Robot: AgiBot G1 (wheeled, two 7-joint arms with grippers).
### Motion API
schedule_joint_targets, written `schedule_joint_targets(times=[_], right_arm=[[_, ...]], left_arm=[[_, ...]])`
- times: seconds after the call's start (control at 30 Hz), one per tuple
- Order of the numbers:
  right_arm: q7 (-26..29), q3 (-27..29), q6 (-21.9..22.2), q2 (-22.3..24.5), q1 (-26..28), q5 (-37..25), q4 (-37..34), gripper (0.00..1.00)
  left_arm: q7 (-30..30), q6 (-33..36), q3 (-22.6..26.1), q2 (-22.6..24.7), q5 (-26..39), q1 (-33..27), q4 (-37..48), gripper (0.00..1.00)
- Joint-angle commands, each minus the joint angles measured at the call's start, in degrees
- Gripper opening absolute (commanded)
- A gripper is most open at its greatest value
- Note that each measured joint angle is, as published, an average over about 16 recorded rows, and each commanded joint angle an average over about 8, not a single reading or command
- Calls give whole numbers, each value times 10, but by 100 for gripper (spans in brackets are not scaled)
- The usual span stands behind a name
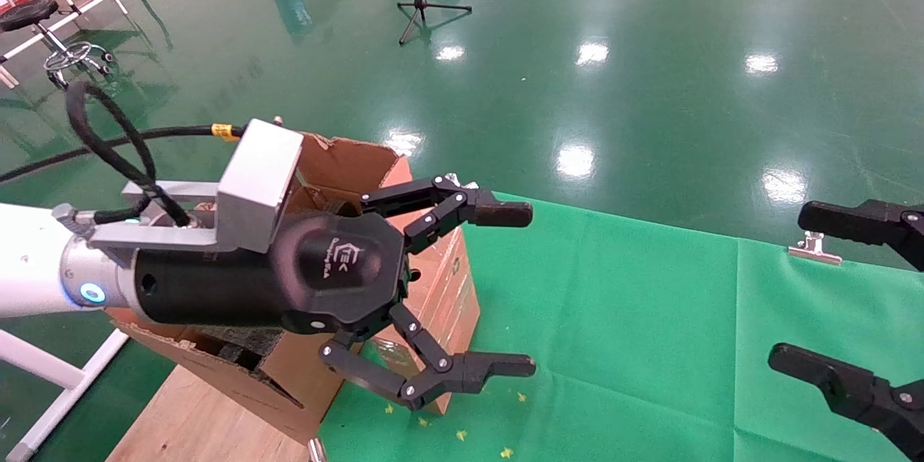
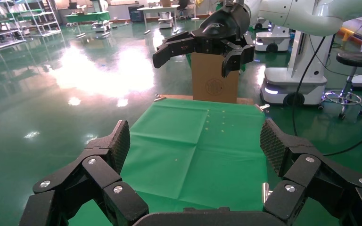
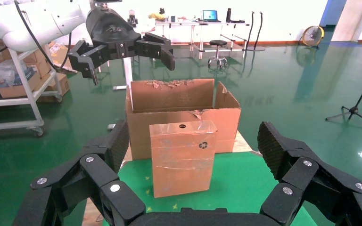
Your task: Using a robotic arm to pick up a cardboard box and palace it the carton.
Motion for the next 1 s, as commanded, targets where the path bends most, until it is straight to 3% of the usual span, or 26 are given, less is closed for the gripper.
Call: schedule_joint_targets(times=[0.03,0.43,0.47,0.7,0.73,1.0], right_arm=[[0,0,0,0,0,0,0,100],[0,0,0,0,0,0,0,99],[0,0,0,0,0,0,0,91],[0,0,0,0,0,0,0,5],[0,0,0,0,0,0,0,0],[0,0,0,0,0,0,0,0]], left_arm=[[0,0,0,0,0,0,0,100],[0,0,0,0,0,0,0,100],[0,0,0,0,0,0,0,100],[0,-11,9,-8,37,-10,-9,100],[0,-15,12,-11,53,-16,-13,100],[-48,-64,57,-12,205,-81,-36,100]])
